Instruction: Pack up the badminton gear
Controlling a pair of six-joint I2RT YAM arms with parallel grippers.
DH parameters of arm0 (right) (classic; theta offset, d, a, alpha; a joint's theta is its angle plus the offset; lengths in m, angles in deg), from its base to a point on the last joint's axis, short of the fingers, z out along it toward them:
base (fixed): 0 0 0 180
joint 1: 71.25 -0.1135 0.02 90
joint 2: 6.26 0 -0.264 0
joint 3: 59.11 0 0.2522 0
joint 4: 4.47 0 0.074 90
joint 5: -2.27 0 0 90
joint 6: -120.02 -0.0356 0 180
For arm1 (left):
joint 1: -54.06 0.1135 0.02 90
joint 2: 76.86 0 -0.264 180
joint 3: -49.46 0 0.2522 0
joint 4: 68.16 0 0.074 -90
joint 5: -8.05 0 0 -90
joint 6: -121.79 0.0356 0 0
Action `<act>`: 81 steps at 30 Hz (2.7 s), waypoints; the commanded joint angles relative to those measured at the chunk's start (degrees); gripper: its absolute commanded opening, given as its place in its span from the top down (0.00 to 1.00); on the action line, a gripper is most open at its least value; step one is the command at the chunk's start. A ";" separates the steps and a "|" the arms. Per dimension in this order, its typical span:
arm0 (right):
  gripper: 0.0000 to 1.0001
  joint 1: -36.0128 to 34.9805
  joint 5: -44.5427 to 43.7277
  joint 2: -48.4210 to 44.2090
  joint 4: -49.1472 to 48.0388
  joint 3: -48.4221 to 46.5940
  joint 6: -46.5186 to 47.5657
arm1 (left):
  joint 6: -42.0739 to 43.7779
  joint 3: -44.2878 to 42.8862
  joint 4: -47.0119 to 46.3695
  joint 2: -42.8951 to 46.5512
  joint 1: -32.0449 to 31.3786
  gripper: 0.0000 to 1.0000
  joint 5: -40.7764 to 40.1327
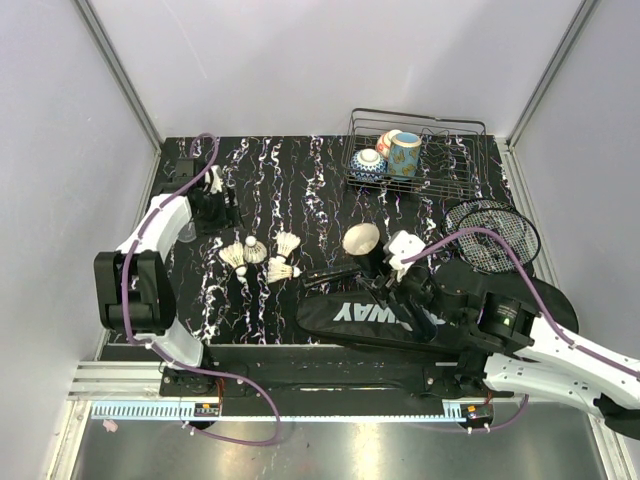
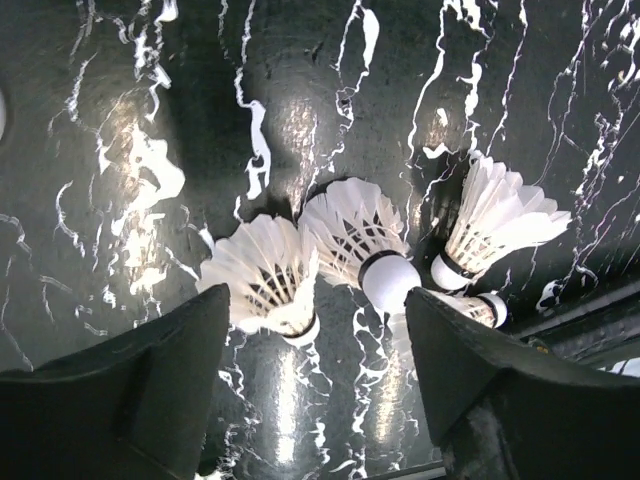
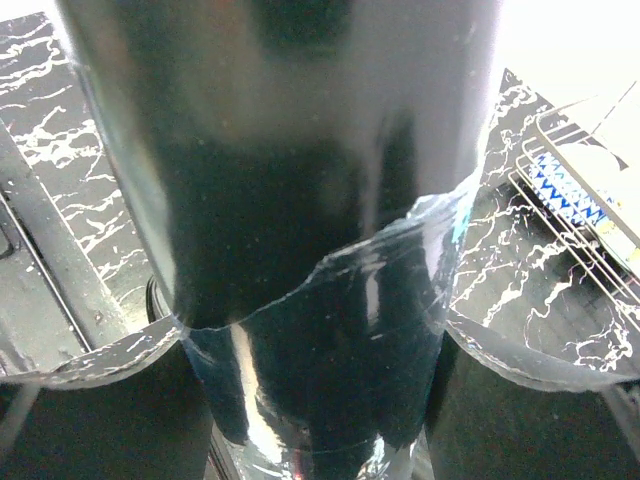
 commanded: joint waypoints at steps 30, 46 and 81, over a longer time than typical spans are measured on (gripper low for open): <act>0.57 0.05 2.59 -2.61 -0.91 -4.16 -0.40 | 3.18 8.38 -0.59 1.76 2.08 0.94 6.90; 0.58 0.05 -4.87 7.41 2.61 -9.35 1.88 | -2.46 -10.95 -8.38 29.27 -23.18 1.00 12.54; 0.57 0.14 -3.21 18.83 -6.89 -14.88 6.19 | -3.86 -12.70 -18.79 28.93 -41.43 0.38 17.28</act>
